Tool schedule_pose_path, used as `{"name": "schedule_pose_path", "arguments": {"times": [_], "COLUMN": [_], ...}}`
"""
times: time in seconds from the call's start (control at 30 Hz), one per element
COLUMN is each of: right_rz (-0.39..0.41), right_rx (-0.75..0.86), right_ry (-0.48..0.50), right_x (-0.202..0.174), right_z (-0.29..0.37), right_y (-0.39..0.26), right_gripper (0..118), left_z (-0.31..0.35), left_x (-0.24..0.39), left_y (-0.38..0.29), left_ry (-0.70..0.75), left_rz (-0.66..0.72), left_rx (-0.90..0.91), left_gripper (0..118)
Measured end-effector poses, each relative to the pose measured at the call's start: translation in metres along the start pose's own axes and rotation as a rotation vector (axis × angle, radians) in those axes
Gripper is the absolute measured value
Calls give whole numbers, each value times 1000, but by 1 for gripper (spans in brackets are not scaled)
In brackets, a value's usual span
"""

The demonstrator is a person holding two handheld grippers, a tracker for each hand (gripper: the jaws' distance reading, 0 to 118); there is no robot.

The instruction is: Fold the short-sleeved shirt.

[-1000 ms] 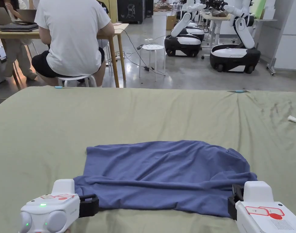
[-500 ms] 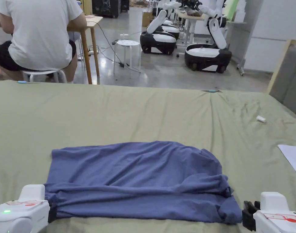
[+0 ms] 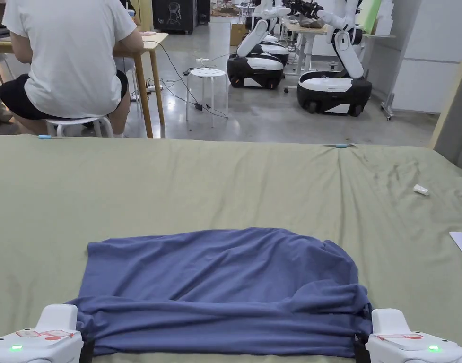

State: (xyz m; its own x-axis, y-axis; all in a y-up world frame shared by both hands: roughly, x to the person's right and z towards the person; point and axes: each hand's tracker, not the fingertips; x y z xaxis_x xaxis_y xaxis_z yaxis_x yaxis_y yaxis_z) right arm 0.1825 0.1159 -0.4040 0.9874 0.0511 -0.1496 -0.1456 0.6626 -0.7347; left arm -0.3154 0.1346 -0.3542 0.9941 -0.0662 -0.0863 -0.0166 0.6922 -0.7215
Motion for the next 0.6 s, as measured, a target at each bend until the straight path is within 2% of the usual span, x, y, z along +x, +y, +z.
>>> {"name": "schedule_pose_path", "arguments": {"times": [0.2,0.33,0.6], "right_rz": [2,54,90], "right_rx": [83,130,106], "right_ry": [-27,-78,-82], "right_x": [-8,-15,-26], "right_z": [73,122,163], "right_y": [4,-1,-52], "right_gripper": [7,7,7], "left_z": [35,75,133], "left_x": [-10,-10,-13], "left_y": [11,9,-47], "left_ry": [-2,20,34], "left_rz": [-16,-55,-103], "left_rx": [64,90,70], "left_gripper": [3,3,3]}}
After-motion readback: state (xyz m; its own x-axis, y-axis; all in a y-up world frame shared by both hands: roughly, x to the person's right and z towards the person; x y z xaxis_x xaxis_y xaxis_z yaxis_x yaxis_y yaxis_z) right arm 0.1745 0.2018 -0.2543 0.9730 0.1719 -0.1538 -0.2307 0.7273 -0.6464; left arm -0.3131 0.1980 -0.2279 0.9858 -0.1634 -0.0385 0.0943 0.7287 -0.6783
